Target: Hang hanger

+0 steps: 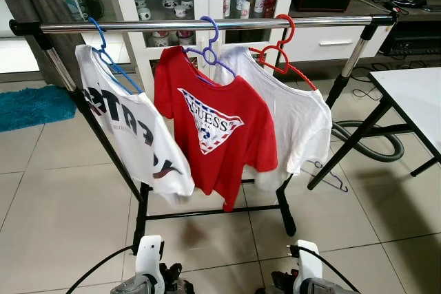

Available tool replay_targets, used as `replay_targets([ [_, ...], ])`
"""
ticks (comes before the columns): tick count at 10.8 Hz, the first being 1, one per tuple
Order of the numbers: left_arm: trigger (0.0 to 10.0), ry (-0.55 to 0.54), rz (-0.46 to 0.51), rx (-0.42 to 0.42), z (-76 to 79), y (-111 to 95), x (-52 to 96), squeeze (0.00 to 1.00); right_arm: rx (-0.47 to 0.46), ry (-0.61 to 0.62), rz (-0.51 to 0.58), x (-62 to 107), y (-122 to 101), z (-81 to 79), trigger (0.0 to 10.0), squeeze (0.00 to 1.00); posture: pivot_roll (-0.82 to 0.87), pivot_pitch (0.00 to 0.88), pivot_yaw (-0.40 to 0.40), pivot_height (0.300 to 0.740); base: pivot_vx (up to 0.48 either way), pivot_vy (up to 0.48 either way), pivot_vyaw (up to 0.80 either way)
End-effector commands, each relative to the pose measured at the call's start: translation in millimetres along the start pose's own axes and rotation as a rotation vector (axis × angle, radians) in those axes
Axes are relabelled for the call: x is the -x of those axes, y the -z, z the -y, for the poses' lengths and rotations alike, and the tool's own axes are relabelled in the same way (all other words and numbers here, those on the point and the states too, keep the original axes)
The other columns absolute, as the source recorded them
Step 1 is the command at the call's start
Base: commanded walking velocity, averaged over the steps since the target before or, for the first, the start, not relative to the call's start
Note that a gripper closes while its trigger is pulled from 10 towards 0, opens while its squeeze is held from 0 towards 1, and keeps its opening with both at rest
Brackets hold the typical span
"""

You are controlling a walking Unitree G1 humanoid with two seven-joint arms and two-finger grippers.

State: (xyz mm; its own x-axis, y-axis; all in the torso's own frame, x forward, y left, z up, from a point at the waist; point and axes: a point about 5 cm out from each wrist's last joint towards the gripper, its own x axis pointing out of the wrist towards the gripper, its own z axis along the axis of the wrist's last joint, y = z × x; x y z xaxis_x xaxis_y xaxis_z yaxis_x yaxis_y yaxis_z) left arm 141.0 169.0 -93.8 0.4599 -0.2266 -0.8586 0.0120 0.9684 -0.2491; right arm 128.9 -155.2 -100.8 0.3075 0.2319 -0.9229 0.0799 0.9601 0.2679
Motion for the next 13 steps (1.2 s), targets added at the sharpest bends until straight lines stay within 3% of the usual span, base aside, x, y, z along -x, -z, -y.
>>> replay_targets([
  [1,10.0,-0.162,-0.097,-0.370,8.4,-54.8,-15.0,0.00,0.053,0.297,-0.008,1.2,6.2,31.1,10.0,0.00,-0.23,0.000,0.159,0.740,0.000,0.000,0.00],
  [9,10.0,-0.162,-0.097,-0.370,8.4,-54.8,-15.0,0.00,0.053,0.297,-0.008,1.2,6.2,31.1,10.0,0.00,-0.23,0.000,0.159,0.740,0.000,0.000,0.00],
  [10,10.0,-0.167,-0.098,-0.363,7.4,-53.9,-14.8,0.00,0.067,0.295,-0.009,0.9,6.3,30.2,10.0,0.00,-0.23,0.000,0.162,0.740,0.000,0.000,0.00],
  [11,10.0,-0.142,-0.084,-0.361,12.3,-60.0,-15.9,0.00,0.137,0.316,0.008,2.6,6.4,35.6,10.0,0.00,-0.23,0.000,0.159,0.740,0.000,0.000,0.00],
  [12,10.0,-0.127,-0.074,-0.351,14.5,-61.9,-16.3,0.96,0.122,0.301,0.013,2.5,5.1,35.1,10.0,0.58,-0.23,0.000,0.163,0.740,0.000,0.000,0.00],
  [13,10.0,-0.117,-0.057,-0.331,16.2,-65.3,-16.5,1.00,0.136,0.306,0.046,3.6,-2.1,37.3,10.0,1.00,-0.23,0.000,0.164,0.740,0.000,0.000,0.00],
])
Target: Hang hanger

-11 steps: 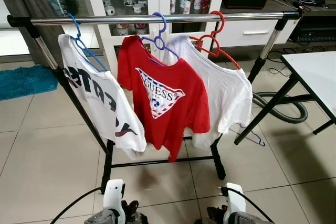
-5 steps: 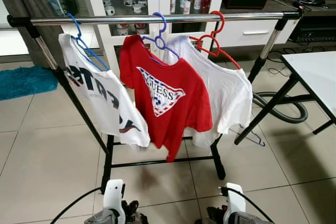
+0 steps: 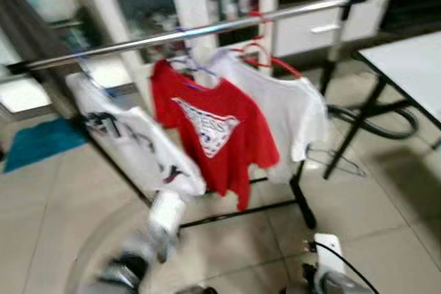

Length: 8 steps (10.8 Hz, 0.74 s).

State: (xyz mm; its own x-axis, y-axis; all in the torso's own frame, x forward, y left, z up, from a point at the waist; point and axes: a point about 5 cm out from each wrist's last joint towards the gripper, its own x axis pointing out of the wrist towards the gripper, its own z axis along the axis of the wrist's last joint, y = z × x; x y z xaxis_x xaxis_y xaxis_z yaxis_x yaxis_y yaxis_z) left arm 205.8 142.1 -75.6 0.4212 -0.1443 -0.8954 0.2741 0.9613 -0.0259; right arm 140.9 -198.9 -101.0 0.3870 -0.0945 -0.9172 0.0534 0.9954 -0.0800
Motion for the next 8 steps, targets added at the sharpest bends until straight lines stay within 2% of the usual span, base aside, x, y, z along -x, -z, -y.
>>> replay_targets([
  [1,10.0,-0.037,0.020,0.022,-14.0,-3.9,2.1,1.00,-0.006,-0.006,0.009,0.0,4.9,-3.8,10.0,1.00,-0.23,0.000,0.163,0.740,0.000,0.000,0.00],
  [2,10.0,-0.048,0.104,0.038,-16.4,-14.0,3.1,1.00,-0.014,0.002,0.108,0.7,-6.7,3.1,10.0,1.00,-0.23,0.000,0.159,0.740,0.000,0.000,0.00],
  [3,10.0,-0.066,0.210,0.067,-22.3,-20.4,6.1,1.00,0.067,-0.024,0.286,4.4,-38.0,8.9,10.0,1.00,-0.22,0.000,0.134,0.740,0.000,0.000,0.00],
  [4,10.0,-0.091,0.274,0.090,-28.8,-21.7,9.1,1.00,0.115,-0.055,0.423,10.6,-61.8,9.2,10.0,1.00,-0.22,0.000,0.120,0.740,0.000,0.000,0.00],
  [5,10.0,-0.138,0.394,0.114,-43.8,-23.9,17.6,1.00,0.141,-0.128,0.643,34.2,-93.9,7.3,10.0,1.00,-0.20,0.000,0.098,0.740,0.000,0.000,0.00],
  [6,10.0,-0.173,0.482,0.123,-52.1,-26.2,25.2,1.00,0.188,-0.135,0.727,53.3,-104.2,4.7,10.0,1.00,-0.19,0.000,0.092,0.740,0.000,0.000,0.00],
  [7,10.0,-0.194,0.590,0.104,-62.8,-34.0,40.3,1.00,0.249,-0.162,0.893,89.0,-118.6,0.0,10.0,1.00,-0.18,0.000,0.091,0.740,0.000,0.000,0.00],
  [8,10.0,-0.192,0.777,-0.016,-66.4,-51.8,71.2,1.00,0.178,-0.134,1.029,131.6,-133.8,6.4,10.0,1.00,-0.18,0.000,0.104,0.740,0.000,0.000,0.00],
])
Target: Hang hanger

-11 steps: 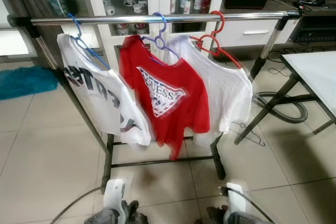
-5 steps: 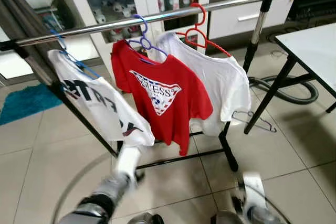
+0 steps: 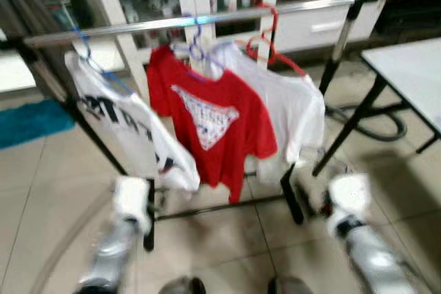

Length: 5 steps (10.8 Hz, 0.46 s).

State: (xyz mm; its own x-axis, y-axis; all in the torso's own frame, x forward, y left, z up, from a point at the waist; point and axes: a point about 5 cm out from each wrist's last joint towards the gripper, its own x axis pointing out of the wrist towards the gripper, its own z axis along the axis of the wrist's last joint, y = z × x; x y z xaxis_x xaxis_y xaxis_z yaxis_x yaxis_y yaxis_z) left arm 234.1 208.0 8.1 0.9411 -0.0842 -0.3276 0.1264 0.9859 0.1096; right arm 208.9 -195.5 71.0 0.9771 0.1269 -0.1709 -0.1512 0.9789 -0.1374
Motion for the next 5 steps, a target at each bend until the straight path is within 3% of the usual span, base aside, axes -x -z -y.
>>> replay_targets([
  [1,10.0,0.023,0.089,-0.035,0.4,-24.1,-0.3,1.00,-0.036,0.025,0.051,3.2,-21.1,1.7,10.0,1.00,-0.17,0.000,0.110,0.740,0.000,0.000,0.00],
  [3,10.0,-0.014,0.299,-0.090,-8.9,-97.4,-3.9,1.00,-0.123,0.020,0.127,18.3,-65.7,-7.9,10.0,1.00,-0.15,0.000,0.109,0.740,0.000,0.000,0.00],
  [4,10.0,-0.009,0.341,-0.027,-2.6,-124.8,-0.9,1.00,-0.101,-0.004,0.110,20.9,-73.6,-12.9,10.0,1.00,-0.14,0.000,0.112,0.740,0.000,0.000,0.00],
  [5,10.0,0.036,0.315,0.031,6.3,-136.3,2.9,1.00,-0.108,0.009,0.111,19.3,-80.7,-15.2,10.0,1.00,-0.14,0.000,0.115,0.740,0.000,0.000,0.00],
])
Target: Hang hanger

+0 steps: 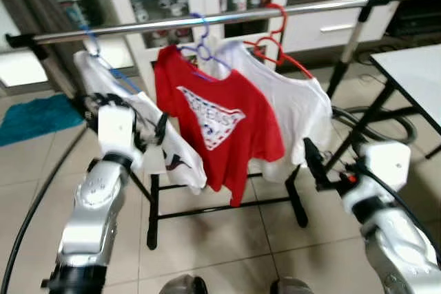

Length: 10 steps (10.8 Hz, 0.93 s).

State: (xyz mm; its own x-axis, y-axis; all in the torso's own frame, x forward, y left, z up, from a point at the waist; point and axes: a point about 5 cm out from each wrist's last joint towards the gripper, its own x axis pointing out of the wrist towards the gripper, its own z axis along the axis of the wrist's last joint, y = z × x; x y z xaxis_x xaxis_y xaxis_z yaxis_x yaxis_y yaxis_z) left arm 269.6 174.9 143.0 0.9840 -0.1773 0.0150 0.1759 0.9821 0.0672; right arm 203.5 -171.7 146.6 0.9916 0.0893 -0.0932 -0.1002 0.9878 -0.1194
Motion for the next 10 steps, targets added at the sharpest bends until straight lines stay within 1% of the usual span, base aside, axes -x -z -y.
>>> replay_targets([
  [1,10.0,0.001,-0.019,0.013,1.9,-0.3,4.8,1.00,0.074,0.035,-0.013,-0.2,-3.0,-0.5,10.0,1.00,-0.13,0.000,0.108,0.740,0.000,0.000,0.00],
  [2,10.0,-0.013,-0.040,-0.021,2.7,4.5,16.7,1.00,0.156,0.117,0.004,-6.0,-5.1,-3.3,10.0,1.00,-0.11,0.000,0.080,0.740,0.000,0.000,0.00],
  [3,10.0,-0.024,-0.074,-0.040,5.3,8.1,25.7,0.00,0.116,0.154,0.127,-14.5,-14.9,-7.4,10.0,0.00,-0.09,0.000,0.077,0.740,0.000,0.000,0.00],
  [4,10.0,-0.010,-0.101,-0.020,12.8,8.7,29.0,0.00,-0.065,-0.022,0.070,-14.0,-6.8,-16.9,10.0,0.00,-0.09,0.000,0.063,0.740,0.000,0.000,0.00],
  [5,10.0,0.020,-0.095,-0.014,23.0,5.2,22.6,0.00,-0.160,-0.041,-0.006,-13.5,1.1,-12.9,10.0,0.00,-0.11,0.000,0.057,0.740,0.000,0.000,0.00],
  [6,10.0,0.068,-0.044,-0.030,32.0,1.6,7.4,0.00,-0.182,-0.057,0.008,-20.1,1.2,-6.6,10.0,0.00,-0.12,0.000,0.060,0.740,0.000,0.000,0.00],
  [7,10.0,0.092,-0.014,-0.072,33.4,-3.5,4.0,0.00,-0.186,-0.051,0.034,-24.4,-2.4,-2.6,10.0,0.00,-0.13,0.000,0.064,0.740,0.000,0.000,0.00],
  [8,10.0,0.061,-0.036,-0.093,28.3,0.9,5.4,0.00,-0.175,-0.038,0.049,-24.2,0.1,0.9,10.0,0.00,-0.13,0.000,0.057,0.740,0.000,0.000,0.00],
  [9,10.0,0.051,-0.053,-0.047,25.0,1.4,9.4,0.00,-0.084,-0.034,0.033,-24.9,1.6,1.0,10.0,0.00,-0.13,0.000,0.060,0.740,0.000,0.000,0.80],
  [10,10.0,0.076,-0.035,-0.032,30.8,4.7,3.9,0.00,-0.084,-0.071,0.017,-36.2,9.8,-4.6,10.0,0.00,-0.08,0.000,0.027,0.740,0.259,0.000,0.80],
])
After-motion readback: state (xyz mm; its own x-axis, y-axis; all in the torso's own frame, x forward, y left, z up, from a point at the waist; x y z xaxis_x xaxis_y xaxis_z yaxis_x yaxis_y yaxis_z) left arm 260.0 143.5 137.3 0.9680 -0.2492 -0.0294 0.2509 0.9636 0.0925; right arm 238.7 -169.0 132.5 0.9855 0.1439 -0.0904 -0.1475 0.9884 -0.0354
